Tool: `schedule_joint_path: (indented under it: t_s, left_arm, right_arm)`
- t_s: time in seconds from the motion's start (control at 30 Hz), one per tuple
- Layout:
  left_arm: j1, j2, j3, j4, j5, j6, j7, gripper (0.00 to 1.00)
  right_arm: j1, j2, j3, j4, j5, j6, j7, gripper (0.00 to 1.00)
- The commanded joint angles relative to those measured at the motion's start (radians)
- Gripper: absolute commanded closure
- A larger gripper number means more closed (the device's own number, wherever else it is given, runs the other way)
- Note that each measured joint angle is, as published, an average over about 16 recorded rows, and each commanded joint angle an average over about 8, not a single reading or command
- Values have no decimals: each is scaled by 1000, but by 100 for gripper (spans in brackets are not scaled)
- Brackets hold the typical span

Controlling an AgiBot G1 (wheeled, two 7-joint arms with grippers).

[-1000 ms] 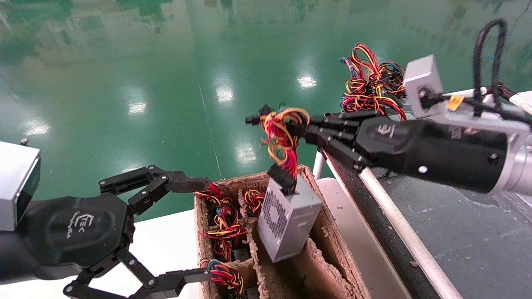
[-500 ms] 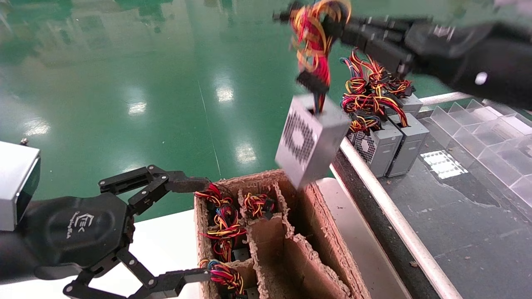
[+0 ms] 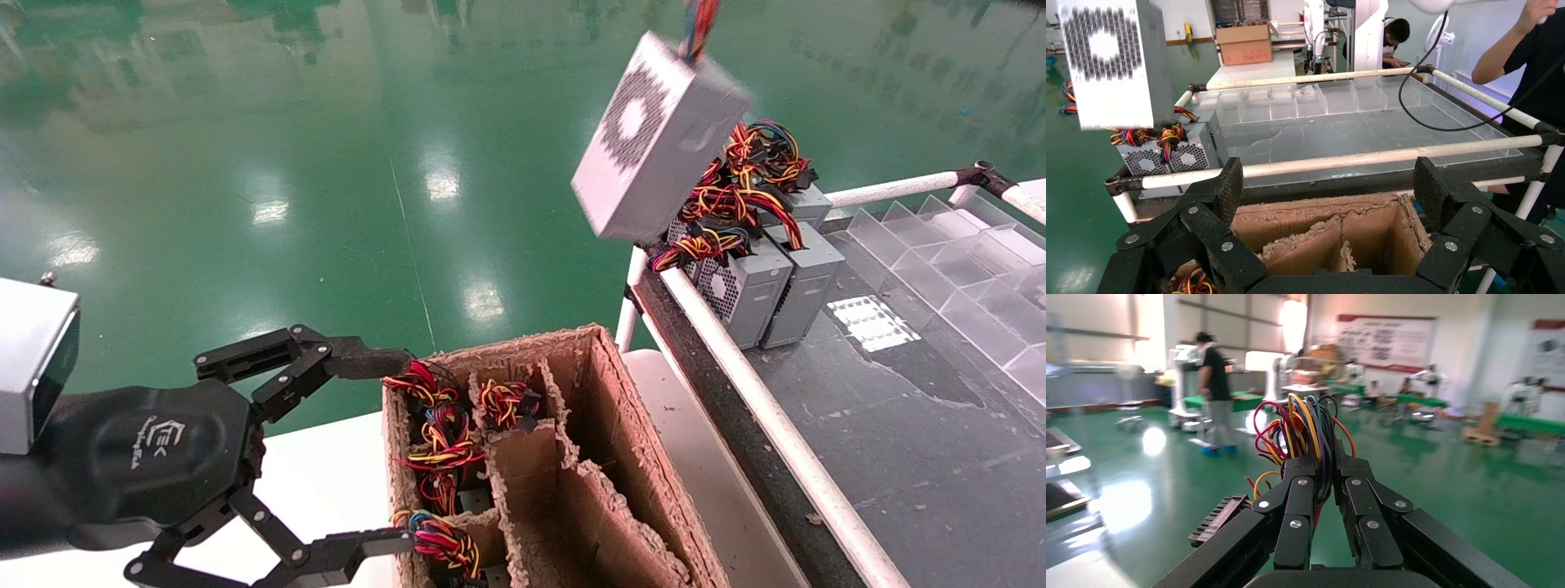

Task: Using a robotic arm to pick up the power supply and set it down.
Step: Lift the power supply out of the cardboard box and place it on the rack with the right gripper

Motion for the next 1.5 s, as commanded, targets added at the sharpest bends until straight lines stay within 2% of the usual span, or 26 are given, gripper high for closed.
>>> schedule_joint_path:
  t_s: [0.03,0.5,0.9,1.17,1.5]
  left_arm:
    - [0,0,0,0,0,0,0,0]
    - [0,0,1,0,0,0,0,0]
    - [0,0,1,0,-1,-1,1,0]
    - [0,-1,2,0,-1,-1,1,0]
    - [0,-1,2,0,-1,-1,1,0]
  right_arm:
    - [26,4,4,-33,-6,5,-14,100]
    - [129,110,1,-292,-93,49,-185,100]
    - [127,184,-12,-481,-139,49,-331,100]
    - [108,177,-41,-568,-182,50,-381,100]
    - [90,120,-57,-622,-204,74,-438,100]
